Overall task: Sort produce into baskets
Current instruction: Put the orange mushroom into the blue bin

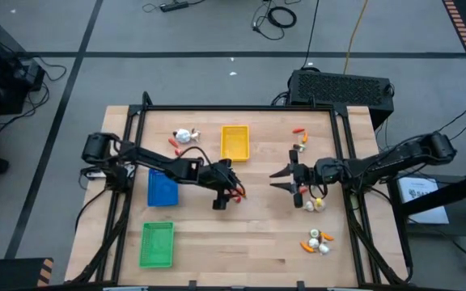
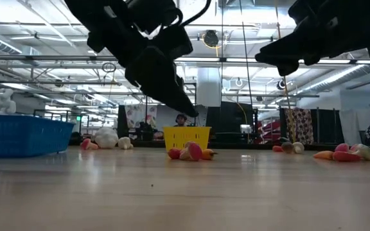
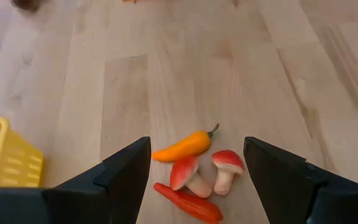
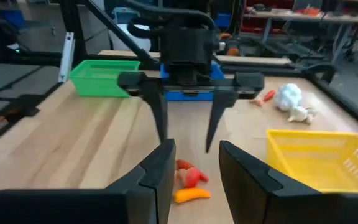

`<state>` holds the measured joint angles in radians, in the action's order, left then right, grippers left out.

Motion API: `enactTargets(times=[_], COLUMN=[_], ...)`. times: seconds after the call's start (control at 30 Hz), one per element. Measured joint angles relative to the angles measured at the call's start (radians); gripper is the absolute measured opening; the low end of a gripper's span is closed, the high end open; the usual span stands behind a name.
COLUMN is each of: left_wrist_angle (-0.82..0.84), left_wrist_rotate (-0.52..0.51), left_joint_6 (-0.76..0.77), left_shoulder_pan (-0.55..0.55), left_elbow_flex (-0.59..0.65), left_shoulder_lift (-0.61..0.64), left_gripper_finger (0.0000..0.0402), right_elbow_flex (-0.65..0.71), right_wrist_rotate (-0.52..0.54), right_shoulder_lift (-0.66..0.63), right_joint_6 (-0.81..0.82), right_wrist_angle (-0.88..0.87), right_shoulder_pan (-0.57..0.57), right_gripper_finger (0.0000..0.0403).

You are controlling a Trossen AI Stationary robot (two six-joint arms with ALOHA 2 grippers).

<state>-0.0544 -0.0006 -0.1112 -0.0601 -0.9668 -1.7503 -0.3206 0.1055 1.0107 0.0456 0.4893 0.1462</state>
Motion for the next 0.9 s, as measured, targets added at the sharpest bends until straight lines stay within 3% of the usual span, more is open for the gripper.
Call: enactTargets(times=[0.9], left_wrist_angle=[-0.063], left_wrist_rotate=[0.034], left_joint_6=[0.022], left_shoulder_pan=[0.04], left_elbow_flex=[0.001], left_shoulder_lift=[-0.14], left_gripper_finger=[0.0264], right_elbow_flex=[0.0], right_wrist_rotate=[0.031], right_shoulder_lift=[0.0], right_joint_6=[0.018], right_wrist_angle=[-0.045], right_shoulder_pan=[0.033], right_gripper_finger=[0.0116])
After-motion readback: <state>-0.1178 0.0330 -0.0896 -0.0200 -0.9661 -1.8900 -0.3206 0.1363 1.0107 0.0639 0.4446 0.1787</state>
